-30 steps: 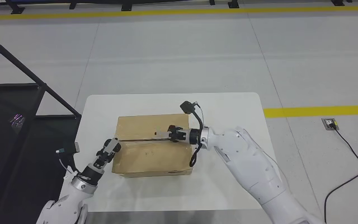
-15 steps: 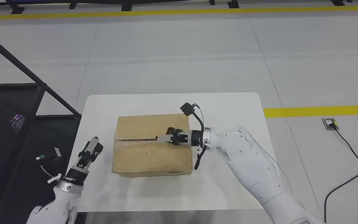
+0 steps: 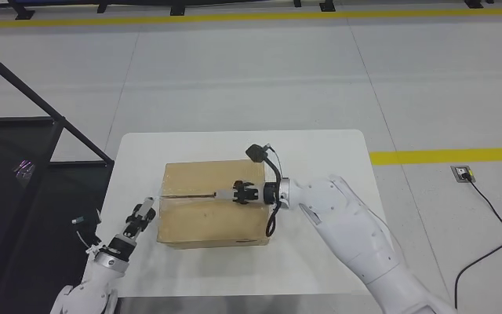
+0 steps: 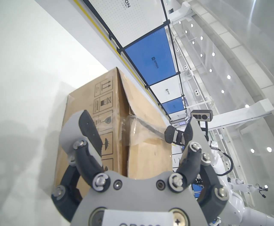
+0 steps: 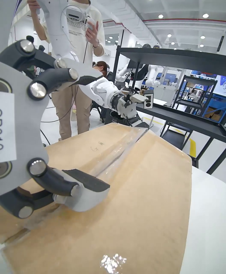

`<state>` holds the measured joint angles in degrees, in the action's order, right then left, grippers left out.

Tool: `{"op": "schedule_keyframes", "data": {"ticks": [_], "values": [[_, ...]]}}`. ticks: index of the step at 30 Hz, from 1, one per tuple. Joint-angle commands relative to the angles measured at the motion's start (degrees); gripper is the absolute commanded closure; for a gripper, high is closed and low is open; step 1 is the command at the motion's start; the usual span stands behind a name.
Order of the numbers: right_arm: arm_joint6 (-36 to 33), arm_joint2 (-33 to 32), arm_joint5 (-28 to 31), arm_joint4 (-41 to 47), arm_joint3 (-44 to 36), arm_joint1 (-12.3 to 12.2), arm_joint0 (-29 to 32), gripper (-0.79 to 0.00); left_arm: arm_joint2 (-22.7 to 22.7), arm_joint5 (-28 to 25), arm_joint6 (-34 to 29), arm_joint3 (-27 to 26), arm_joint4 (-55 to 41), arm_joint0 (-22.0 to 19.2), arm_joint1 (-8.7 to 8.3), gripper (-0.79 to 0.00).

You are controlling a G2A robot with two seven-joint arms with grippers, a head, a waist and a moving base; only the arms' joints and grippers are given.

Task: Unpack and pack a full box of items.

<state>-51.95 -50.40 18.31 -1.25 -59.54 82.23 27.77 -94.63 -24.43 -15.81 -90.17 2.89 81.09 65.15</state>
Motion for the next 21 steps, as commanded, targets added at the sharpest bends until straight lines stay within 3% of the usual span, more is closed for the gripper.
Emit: {"op": "schedule_keyframes", "data": {"ticks": [1,11,21], "values": [[-0.56,0.47,-0.28,0.56,1.24,0.30,-0.90,-0.785,0.32,-0.33,-0.05,-0.34,0.09,0.36,0.05,-0.785],[-1.06,3.03,1.14,4.80,7.53,2.33,-3.93,-0.785,1.30,-1.28,-2.36,-2.46,-1.70,2.04,0.14,-0.785],[-2.27,6.78,3.71,11.37,16.02,6.01,-7.89,-0.785,3.02,-1.84,-2.39,-4.53,-1.03,3.53,0.37,-0.785]]}}
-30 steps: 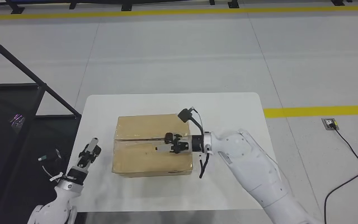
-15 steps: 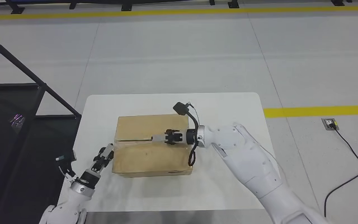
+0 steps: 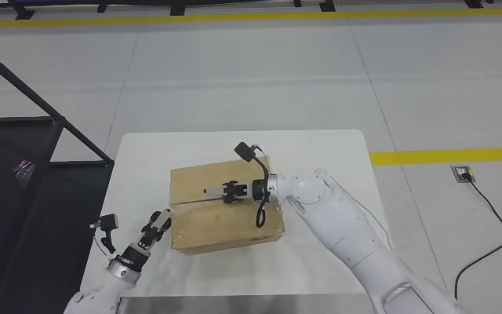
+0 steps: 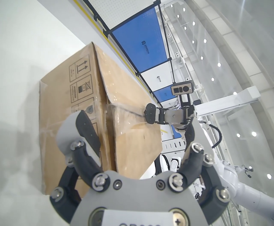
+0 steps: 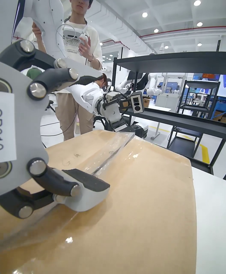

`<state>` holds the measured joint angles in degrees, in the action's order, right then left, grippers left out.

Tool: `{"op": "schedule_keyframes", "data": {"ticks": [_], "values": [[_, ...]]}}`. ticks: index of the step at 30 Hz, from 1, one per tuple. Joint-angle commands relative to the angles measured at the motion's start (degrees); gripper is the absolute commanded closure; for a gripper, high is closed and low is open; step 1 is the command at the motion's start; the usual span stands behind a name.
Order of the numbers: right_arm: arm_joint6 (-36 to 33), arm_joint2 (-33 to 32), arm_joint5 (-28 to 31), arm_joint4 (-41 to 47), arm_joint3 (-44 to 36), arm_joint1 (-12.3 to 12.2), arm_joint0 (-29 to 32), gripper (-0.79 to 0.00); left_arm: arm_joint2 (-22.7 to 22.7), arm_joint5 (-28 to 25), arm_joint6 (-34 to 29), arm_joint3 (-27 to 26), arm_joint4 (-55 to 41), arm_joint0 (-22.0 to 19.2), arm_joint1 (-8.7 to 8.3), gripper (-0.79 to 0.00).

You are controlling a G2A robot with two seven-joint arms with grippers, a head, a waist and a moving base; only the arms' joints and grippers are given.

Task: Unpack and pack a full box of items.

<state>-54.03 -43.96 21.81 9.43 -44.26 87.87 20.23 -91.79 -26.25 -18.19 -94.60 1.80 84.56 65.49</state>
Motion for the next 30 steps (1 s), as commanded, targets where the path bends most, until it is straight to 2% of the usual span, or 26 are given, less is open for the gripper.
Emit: {"op": "schedule_keyframes", "data": {"ticks": [1,15,23,30], "values": [[-0.61,0.76,0.50,1.54,1.56,0.84,-0.75,-0.785,0.34,0.00,0.03,-0.18,0.08,0.15,0.05,-0.785],[-3.53,7.47,3.25,9.63,12.91,9.15,-5.52,-0.785,1.32,-0.62,-0.22,-1.32,-1.17,0.77,0.24,-0.785],[-4.26,8.30,6.67,14.17,20.32,13.37,-6.95,-0.785,-1.81,-1.56,-0.80,0.09,-5.56,1.50,0.01,-0.785],[-4.47,7.81,6.71,15.77,25.39,15.45,-8.20,-0.785,-4.47,-1.31,-1.57,2.39,-8.04,0.73,-0.24,-0.785]]}}
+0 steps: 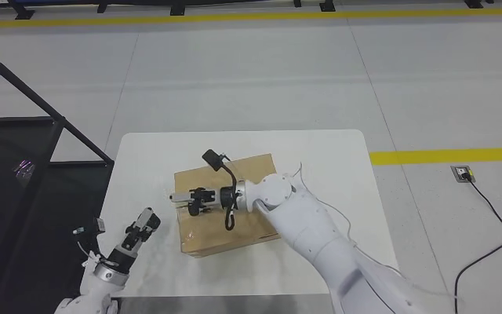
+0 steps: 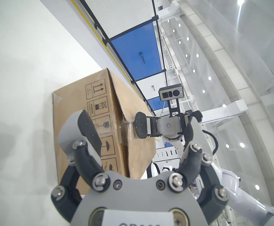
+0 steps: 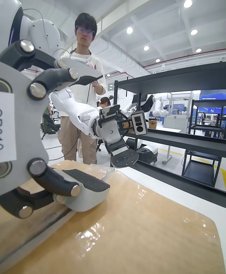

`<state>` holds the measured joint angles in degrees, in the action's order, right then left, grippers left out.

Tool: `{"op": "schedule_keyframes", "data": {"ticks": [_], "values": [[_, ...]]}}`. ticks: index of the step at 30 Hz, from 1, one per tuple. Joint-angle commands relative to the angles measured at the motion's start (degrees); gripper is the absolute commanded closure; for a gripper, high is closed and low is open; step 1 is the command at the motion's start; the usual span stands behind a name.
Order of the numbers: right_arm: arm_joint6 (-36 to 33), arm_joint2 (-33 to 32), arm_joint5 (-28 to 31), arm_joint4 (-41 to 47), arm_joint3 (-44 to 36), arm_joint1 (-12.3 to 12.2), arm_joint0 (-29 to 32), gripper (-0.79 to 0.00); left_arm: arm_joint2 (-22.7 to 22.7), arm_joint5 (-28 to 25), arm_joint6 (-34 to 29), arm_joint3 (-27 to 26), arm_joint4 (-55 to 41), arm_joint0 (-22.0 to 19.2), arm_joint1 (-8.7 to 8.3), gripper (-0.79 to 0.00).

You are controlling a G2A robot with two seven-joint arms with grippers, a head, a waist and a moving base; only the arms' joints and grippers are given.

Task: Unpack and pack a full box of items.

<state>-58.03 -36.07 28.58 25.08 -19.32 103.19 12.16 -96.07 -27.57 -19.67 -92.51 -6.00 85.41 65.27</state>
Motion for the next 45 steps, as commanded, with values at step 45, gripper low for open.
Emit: {"op": "schedule_keyframes", "data": {"ticks": [45], "values": [[-10.35,-9.54,0.52,-3.82,8.27,-9.34,-3.12,-0.785,0.02,1.34,-0.21,-0.09,1.01,-1.29,0.11,-0.785]]}}
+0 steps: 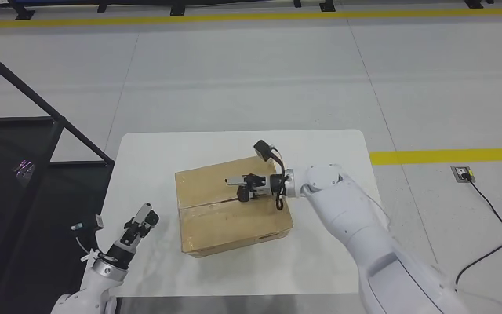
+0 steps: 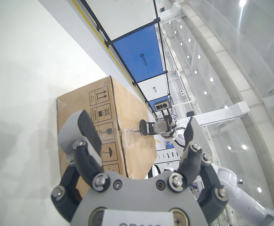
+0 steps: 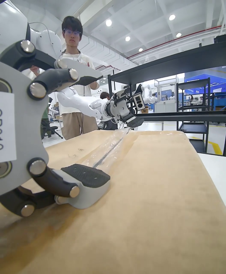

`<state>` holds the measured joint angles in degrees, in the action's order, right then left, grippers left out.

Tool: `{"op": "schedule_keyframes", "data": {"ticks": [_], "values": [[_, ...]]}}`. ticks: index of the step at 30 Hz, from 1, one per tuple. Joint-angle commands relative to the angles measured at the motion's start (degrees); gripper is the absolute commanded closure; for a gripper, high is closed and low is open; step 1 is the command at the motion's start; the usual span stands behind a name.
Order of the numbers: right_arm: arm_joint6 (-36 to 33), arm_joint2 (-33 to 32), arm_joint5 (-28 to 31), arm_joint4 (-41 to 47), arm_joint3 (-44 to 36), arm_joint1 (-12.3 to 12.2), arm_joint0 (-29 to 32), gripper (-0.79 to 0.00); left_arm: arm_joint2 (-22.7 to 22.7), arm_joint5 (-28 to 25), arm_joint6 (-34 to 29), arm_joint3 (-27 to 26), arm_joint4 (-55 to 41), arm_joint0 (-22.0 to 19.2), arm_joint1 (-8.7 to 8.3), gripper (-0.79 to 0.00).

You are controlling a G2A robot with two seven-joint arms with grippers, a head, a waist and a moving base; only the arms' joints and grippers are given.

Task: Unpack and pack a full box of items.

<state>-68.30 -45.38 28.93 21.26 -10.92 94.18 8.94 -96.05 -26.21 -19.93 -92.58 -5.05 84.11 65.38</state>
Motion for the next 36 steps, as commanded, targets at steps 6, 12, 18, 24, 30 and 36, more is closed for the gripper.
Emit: {"op": "schedule_keyframes", "data": {"ticks": [6,12,18,24,30,36], "values": [[0.29,-2.27,1.32,0.09,-1.66,-2.85,0.97,-0.785,0.01,0.19,0.21,-0.13,0.24,0.02,0.03,-0.785],[0.69,-3.83,-0.97,-1.12,-3.59,-5.31,2.04,-0.785,-0.27,0.28,0.36,-0.21,0.03,-0.01,0.04,-0.785],[1.77,-6.31,0.46,-0.86,-8.77,-7.74,4.67,-0.785,-0.55,0.07,0.17,0.57,-0.67,-0.23,0.04,-0.785],[3.21,-8.86,-0.84,-2.71,-17.18,-10.43,8.36,-0.785,-0.38,0.01,-0.05,0.92,-0.56,-0.53,0.06,-0.785],[4.70,-12.46,-5.75,-6.08,-27.48,-13.52,13.10,-0.785,-0.45,-0.22,-0.18,1.28,-0.98,-0.58,0.08,-0.785],[5.65,-16.78,-13.40,-10.08,-38.79,-16.48,18.71,-0.785,-0.66,-0.46,-0.34,1.76,-1.34,-0.65,0.08,-0.785]]}}
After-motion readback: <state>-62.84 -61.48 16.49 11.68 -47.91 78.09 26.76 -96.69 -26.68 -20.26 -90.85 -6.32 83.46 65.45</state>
